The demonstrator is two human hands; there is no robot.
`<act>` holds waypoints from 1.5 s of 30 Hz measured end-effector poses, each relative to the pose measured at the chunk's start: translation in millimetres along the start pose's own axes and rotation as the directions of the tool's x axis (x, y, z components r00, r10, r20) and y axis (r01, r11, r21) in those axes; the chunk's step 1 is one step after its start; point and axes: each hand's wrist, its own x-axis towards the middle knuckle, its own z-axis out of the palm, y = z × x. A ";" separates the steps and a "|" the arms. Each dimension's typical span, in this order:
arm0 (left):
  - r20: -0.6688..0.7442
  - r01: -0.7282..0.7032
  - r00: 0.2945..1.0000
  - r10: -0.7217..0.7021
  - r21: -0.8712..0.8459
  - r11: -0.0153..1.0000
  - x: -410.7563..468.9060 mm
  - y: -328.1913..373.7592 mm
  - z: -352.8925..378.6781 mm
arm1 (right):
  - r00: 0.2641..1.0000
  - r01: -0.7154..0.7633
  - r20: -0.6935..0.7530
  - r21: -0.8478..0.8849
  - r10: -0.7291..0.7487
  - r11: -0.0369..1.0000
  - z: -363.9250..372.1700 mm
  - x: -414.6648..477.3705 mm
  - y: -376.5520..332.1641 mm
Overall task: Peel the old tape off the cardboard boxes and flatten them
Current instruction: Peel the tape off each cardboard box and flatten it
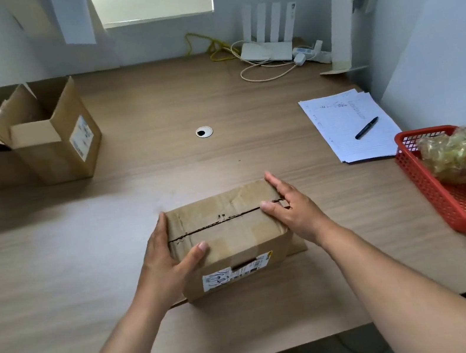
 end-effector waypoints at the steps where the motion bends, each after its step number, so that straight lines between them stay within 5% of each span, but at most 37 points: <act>1: -0.012 0.020 1.000 -0.022 -0.098 0.995 -1.5 0.0 5.2 | 1.000 -0.010 0.016 0.062 0.009 0.998 -1.2 -0.6 -0.4; 6: -0.005 0.098 0.994 -0.105 -0.321 0.942 15.3 6.1 14.8 | 0.996 -0.089 0.031 0.340 0.083 0.936 -8.9 3.3 -0.6; 15: 0.007 0.079 0.997 -0.083 -0.371 0.925 37.2 16.5 31.6 | 0.970 -0.083 -0.158 0.505 0.186 0.859 -27.0 27.4 6.5; 20: -0.020 0.003 1.000 -0.011 -0.363 0.932 39.4 28.1 42.8 | 0.901 -0.153 -0.152 0.765 0.406 0.626 -23.6 39.0 8.9; 25: 0.046 -0.004 0.999 0.019 -0.300 0.954 40.5 31.9 39.7 | 0.895 -0.208 -0.033 0.852 0.446 0.481 -25.0 46.7 11.6; 27: 0.037 0.044 0.999 -0.031 -0.401 0.915 40.0 36.5 37.6 | 0.888 -0.231 -0.007 0.857 0.459 0.460 -26.6 48.1 9.6; 30: 0.073 0.242 0.962 -0.262 -0.672 0.700 43.6 52.1 28.7 | 0.881 -0.233 0.000 0.869 0.473 0.436 -26.8 49.0 7.0; 32: 0.124 0.282 0.952 -0.281 -0.715 0.640 45.0 54.9 23.5 | 0.877 -0.224 -0.005 0.880 0.480 0.418 -26.7 49.4 6.3; 35: 0.275 0.287 0.953 -0.127 -0.688 0.666 40.3 49.8 13.8 | 0.873 -0.225 -0.019 0.871 0.487 0.437 -28.7 49.9 6.8; 39: 0.535 0.381 0.845 0.023 -0.632 0.675 35.0 40.2 -4.9 | 0.878 -0.213 -0.031 0.869 0.478 0.447 -30.6 52.9 4.9; 42: 0.642 0.316 0.761 -0.088 -0.249 0.915 26.1 40.5 -0.4 | 0.871 -0.186 -0.046 0.891 0.489 0.415 -27.8 54.1 0.9; 45: 0.473 0.049 0.872 -0.122 0.165 0.985 18.6 33.6 15.1 | 0.872 -0.174 -0.077 0.874 0.484 0.454 -25.0 54.1 -1.3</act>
